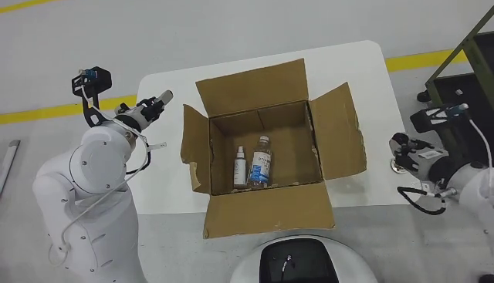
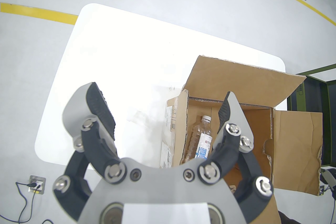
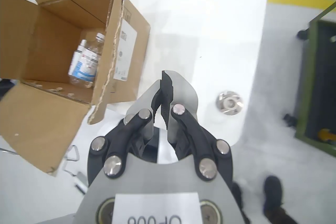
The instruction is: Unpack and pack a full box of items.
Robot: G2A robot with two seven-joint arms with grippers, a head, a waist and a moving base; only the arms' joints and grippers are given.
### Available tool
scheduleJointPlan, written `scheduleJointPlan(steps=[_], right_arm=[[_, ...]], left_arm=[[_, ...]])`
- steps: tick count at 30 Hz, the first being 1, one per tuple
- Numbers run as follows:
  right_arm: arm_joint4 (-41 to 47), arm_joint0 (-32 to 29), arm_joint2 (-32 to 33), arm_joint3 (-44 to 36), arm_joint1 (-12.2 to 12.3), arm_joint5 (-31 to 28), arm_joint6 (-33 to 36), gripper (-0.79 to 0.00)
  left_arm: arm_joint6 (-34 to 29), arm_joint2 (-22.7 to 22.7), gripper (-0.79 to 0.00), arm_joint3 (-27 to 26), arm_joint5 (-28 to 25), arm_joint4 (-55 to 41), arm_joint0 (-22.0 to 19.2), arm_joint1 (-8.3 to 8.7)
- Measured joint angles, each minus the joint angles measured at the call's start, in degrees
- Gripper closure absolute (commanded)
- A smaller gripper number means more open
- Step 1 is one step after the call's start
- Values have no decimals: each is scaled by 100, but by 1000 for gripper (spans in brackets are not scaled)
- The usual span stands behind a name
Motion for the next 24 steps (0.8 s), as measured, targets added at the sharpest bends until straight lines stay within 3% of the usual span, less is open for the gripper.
scheduleJointPlan(steps=[6, 10, 15, 16, 17, 24], right_arm=[[-1105, 335, 105, 356, 183, -1321, 1092, 0], [-1762, 497, -440, 590, 231, -1621, 1768, 0], [-1909, 659, -988, 1057, 238, -1636, 1944, 0], [-1971, 696, -1085, 1134, 239, -1687, 1970, -83], [-1990, 739, -1156, 1189, 239, -1706, 1974, -391], [-1984, 769, -1184, 1214, 237, -1658, 1962, -391]], left_arm=[[0, 0, -785, 0, 0, 0, 0, 0], [0, 0, -785, 0, 0, 0, 0, 0], [0, 0, -785, 0, 0, 0, 0, 0], [0, 0, -785, 0, 0, 0, 0, 0], [0, 0, -785, 0, 0, 0, 0, 0], [0, 0, -785, 0, 0, 0, 0, 0]])
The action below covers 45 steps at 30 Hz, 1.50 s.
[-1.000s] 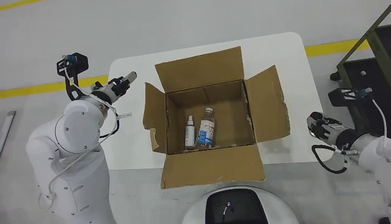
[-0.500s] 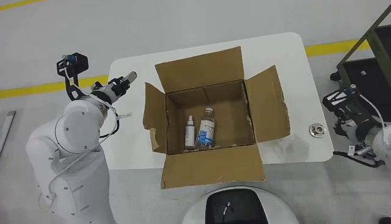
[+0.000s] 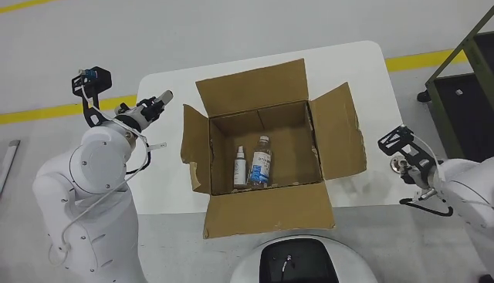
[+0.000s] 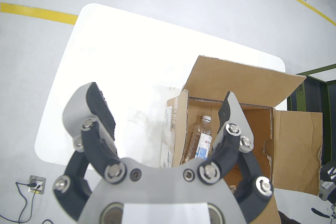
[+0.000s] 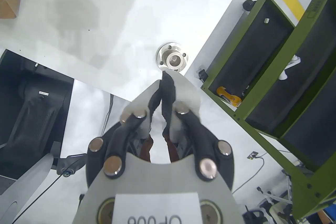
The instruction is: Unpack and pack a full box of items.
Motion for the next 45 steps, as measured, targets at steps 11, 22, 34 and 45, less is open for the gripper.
scheduleJointPlan(steps=[11, 22, 34, 45], right_arm=[[122, -48, 78, 361, -5, 198, -635, -785], [447, 604, 34, 1507, 37, 44, -396, -360], [355, 771, -279, 1836, 59, 101, -389, -345], [259, 864, -402, 2107, 78, 184, -565, -336]], left_arm=[[0, 0, -785, 0, 0, 0, 0, 0], [0, 0, -785, 0, 0, 0, 0, 0], [0, 0, -785, 0, 0, 0, 0, 0], [0, 0, -785, 0, 0, 0, 0, 0]])
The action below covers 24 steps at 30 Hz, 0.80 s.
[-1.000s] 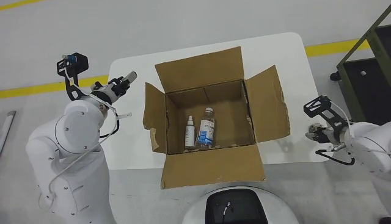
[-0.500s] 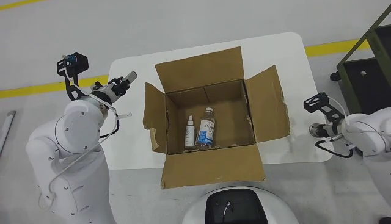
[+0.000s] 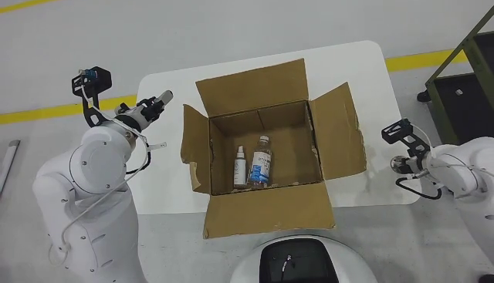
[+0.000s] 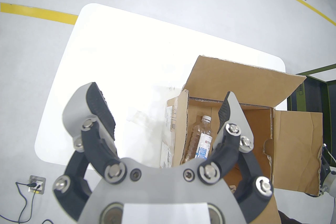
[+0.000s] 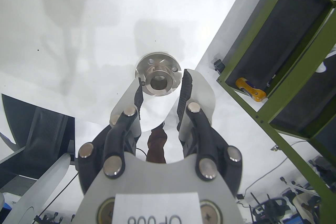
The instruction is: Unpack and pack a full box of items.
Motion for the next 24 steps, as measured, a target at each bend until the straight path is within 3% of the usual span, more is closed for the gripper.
scheduleJointPlan(steps=[14, 20, 24], right_arm=[[13, 103, -189, 245, 11, 19, -104, -317], [10, 153, -254, 318, 17, 39, -122, -280], [-1, 177, -296, 340, 22, 54, -115, -215]], left_arm=[[0, 0, -785, 0, 0, 0, 0, 0], [0, 0, -785, 0, 0, 0, 0, 0], [0, 0, -785, 0, 0, 0, 0, 0]])
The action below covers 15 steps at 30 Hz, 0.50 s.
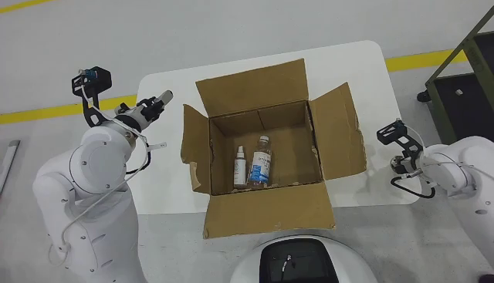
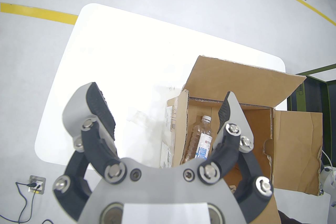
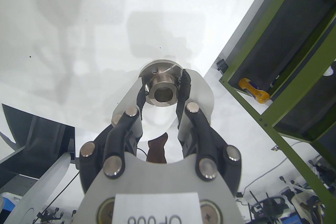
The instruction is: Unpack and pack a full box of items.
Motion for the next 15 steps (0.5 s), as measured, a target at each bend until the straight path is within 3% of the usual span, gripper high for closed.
scheduleJointPlan(steps=[3, 7, 15], right_arm=[[-20, 11, -41, 38, 2, 17, -15, -182], [-46, 37, -87, 65, 4, 33, -18, 0], [170, 41, 129, -182, 20, 239, -161, 0]], left_arm=[[0, 0, -785, 0, 0, 0, 0, 0], [0, 0, -785, 0, 0, 0, 0, 0], [0, 0, -785, 0, 0, 0, 0, 0]])
